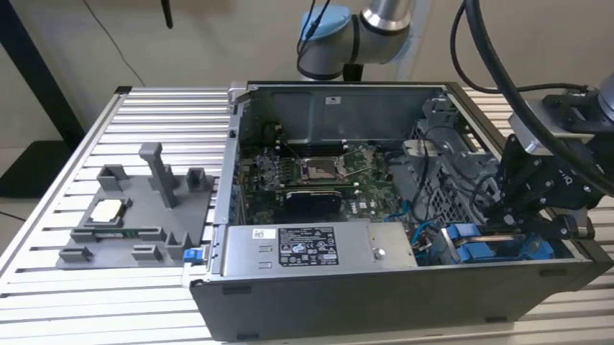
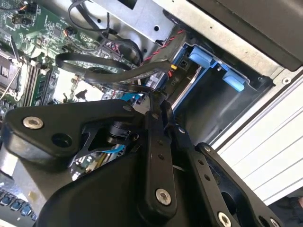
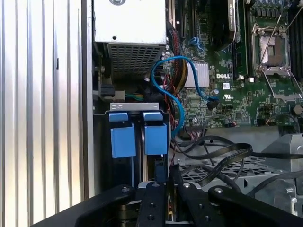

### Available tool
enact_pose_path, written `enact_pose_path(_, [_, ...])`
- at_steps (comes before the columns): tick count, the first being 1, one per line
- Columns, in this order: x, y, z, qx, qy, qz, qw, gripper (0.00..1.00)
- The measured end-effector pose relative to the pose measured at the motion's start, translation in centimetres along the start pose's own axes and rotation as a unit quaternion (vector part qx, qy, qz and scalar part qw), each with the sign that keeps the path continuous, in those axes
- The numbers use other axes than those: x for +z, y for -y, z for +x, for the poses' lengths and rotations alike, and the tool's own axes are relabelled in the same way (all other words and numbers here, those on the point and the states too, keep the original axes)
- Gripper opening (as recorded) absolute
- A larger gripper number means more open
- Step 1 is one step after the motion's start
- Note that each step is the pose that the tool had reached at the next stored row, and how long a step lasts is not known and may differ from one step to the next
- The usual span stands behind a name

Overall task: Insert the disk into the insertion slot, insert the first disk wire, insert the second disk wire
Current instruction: 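Insert the second disk wire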

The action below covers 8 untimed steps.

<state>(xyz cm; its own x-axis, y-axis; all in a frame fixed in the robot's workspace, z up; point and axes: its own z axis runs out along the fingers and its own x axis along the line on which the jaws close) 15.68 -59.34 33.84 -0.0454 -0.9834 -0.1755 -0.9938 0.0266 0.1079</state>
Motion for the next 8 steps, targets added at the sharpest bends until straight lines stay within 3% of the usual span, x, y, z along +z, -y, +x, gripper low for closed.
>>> enact_pose_path(8, [0.03,0.01,0.04,0.000,0.0000,-0.0006,1.0000,0.16])
